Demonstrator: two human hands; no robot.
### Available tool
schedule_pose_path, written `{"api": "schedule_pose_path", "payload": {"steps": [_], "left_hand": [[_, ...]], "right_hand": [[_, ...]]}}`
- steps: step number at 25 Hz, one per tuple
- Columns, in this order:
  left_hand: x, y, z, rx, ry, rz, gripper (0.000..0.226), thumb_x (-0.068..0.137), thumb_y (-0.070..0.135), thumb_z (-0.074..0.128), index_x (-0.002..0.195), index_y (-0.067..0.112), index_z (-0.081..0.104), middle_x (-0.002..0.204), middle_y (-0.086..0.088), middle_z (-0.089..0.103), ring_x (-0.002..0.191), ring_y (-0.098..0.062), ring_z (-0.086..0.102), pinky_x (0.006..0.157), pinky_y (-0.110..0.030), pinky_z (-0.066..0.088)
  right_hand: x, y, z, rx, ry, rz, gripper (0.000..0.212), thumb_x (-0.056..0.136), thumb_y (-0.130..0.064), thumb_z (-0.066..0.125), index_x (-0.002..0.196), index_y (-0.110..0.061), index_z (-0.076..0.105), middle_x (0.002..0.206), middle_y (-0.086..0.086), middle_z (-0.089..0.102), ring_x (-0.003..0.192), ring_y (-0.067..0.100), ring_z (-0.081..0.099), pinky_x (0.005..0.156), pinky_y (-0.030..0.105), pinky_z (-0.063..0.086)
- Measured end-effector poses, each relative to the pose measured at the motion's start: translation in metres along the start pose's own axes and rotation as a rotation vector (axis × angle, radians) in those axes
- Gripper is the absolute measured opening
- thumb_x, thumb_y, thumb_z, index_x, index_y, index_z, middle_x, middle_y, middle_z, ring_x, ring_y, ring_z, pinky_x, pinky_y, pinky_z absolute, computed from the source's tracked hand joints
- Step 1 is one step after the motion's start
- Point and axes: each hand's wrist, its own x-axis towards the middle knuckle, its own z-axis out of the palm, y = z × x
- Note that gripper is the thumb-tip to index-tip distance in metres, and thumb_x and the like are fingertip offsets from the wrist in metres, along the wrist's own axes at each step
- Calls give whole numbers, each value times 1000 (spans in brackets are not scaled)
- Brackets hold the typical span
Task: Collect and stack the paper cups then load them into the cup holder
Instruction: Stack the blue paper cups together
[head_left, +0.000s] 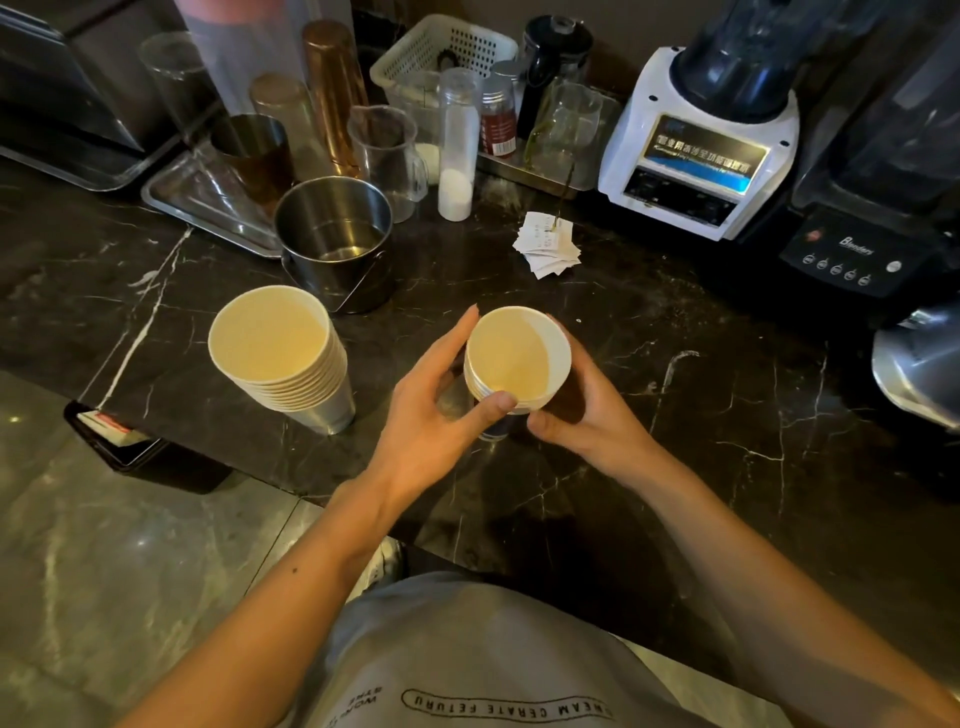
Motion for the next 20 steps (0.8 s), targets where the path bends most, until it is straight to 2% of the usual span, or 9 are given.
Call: {"api": "schedule_pose_path", "payload": {"steps": [2,4,7,9,12,14,16,18,20], "left_hand": [[-16,-3,-2,1,134,-6,69,81,41,75,142,29,45,139,12,56,130,-5,53,106,-29,46],[-31,-10,-5,10,274,-35,51,81,34,77,127,24,58,121,11,65,115,-8,63,96,-30,54],[-62,-25,-20,36,526,-89,24,80,24,77,98,23,61,91,14,66,87,-9,66,81,-37,59],[-75,-32,-25,66,664,-122,25,80,18,78,90,22,56,83,8,60,77,-10,60,75,-41,57],[-83,-40,-50,146,804,-198,46,76,20,83,105,21,46,101,-2,54,90,-14,57,82,-40,55],[-76,-45,-65,161,760,-233,72,72,29,87,126,21,39,128,-4,47,114,-13,53,99,-32,51],[-65,-50,-87,141,631,-234,97,68,34,89,143,25,28,147,3,37,134,-8,42,112,-26,38],[-53,-50,-98,121,500,-220,105,68,32,89,148,27,23,151,10,34,138,-3,36,112,-15,31],[-44,-50,-110,89,423,-200,99,69,30,88,146,30,27,143,20,41,132,3,40,105,-8,31]], "right_hand": [[2,9,12,-8,35,52,94,63,-42,87,140,-38,33,133,-23,48,124,-8,46,108,25,37],[6,12,20,-30,158,88,83,67,-27,87,134,-37,38,120,-31,49,112,-14,47,104,23,35],[14,13,36,-28,224,81,80,67,-26,88,135,-30,45,118,-27,53,117,-4,50,101,21,38],[15,13,40,-23,244,68,80,66,-25,88,135,-29,46,117,-28,54,112,-10,51,94,11,39],[24,10,59,12,201,69,78,67,-23,88,133,-28,48,119,-25,56,111,-12,51,91,11,40],[26,5,66,19,209,73,80,67,-24,88,136,-27,47,122,-20,56,112,-8,51,94,17,40],[31,0,77,23,233,68,80,68,-24,87,137,-26,46,125,-17,56,114,-5,51,96,19,40],[33,-5,85,29,247,50,80,68,-25,87,137,-25,46,128,-14,57,120,1,51,99,21,41],[35,-9,95,30,284,58,78,68,-26,87,135,-26,47,127,-15,57,119,0,51,98,20,41]]}}
